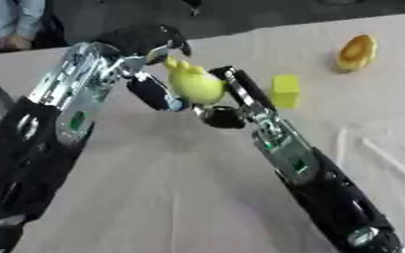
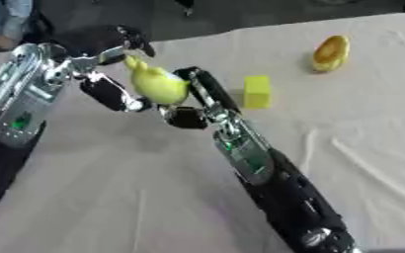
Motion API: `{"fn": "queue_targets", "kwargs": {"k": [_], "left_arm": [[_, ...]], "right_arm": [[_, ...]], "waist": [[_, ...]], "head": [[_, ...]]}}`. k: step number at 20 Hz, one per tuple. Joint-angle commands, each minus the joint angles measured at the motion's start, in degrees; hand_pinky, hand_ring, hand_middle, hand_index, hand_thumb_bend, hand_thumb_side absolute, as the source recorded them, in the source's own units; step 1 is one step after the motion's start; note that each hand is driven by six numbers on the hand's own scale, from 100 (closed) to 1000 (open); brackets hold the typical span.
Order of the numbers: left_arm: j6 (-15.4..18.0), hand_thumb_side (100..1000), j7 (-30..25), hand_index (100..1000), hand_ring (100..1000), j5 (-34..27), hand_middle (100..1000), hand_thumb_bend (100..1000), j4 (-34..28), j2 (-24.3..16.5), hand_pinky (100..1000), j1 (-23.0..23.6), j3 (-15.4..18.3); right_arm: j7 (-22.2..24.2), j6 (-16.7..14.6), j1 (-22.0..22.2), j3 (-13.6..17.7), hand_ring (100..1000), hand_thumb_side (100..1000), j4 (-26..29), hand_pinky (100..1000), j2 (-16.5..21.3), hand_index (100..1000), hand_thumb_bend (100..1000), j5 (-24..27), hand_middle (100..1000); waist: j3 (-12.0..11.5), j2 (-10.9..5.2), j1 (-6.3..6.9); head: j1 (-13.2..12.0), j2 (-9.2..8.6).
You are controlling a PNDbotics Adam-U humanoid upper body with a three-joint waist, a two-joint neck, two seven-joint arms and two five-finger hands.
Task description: Pick up the objects with one hand, pass them to the other hand, and then place them into the box on the other side of the table.
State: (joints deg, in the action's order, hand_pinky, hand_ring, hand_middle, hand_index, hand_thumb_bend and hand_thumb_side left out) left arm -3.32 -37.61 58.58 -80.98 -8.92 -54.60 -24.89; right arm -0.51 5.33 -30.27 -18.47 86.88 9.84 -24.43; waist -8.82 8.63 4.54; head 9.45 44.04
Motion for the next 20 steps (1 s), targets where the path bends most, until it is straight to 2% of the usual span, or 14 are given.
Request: {"fn": "queue_targets", "kwargs": {"k": [1, 8, 14, 16, 20], "left_arm": [[0.02, 361, 0.61, 849, 843, 0.00, 833, 510, -0.24, 0.21, 845, -0.75, 0.73], [-0.05, 357, 0.53, 836, 835, -0.55, 820, 503, 0.41, 0.76, 839, -0.47, 0.74], [0.05, 325, 0.04, 728, 782, -1.43, 740, 394, 0.39, 0.85, 812, -0.17, 0.85], [-0.14, 318, 0.24, 664, 754, -2.08, 693, 352, 0.13, 0.79, 803, -0.08, 0.80], [-0.26, 323, -0.58, 608, 731, -2.43, 653, 319, 0.11, 0.72, 791, 0.03, 0.77]], "right_arm": [[1.06, -0.81, -1.14, -0.15, 647, 100, 1.63, 793, -0.34, 559, 120, 0.53, 442], [2.80, -2.47, -1.20, -0.33, 647, 100, 1.46, 791, -0.52, 559, 116, 1.16, 442], [2.35, -2.40, -1.21, -0.43, 642, 100, 1.21, 782, -0.56, 554, 139, 1.18, 438], [2.24, -2.26, -1.23, -0.44, 639, 100, 1.28, 781, -0.58, 554, 140, 1.06, 437], [1.95, -2.05, -1.12, -0.47, 637, 100, 1.89, 779, 0.12, 553, 145, 1.52, 436]], "waist": [[0.08, -1.31, 0.34], [0.33, -1.14, 0.28], [0.42, -1.00, 0.28], [0.49, -0.97, 0.27], [0.59, -0.96, 0.25]], "head": [[-0.17, 0.08], [0.11, 0.08], [0.06, 0.08], [0.04, 0.08], [-0.12, 0.08]]}}
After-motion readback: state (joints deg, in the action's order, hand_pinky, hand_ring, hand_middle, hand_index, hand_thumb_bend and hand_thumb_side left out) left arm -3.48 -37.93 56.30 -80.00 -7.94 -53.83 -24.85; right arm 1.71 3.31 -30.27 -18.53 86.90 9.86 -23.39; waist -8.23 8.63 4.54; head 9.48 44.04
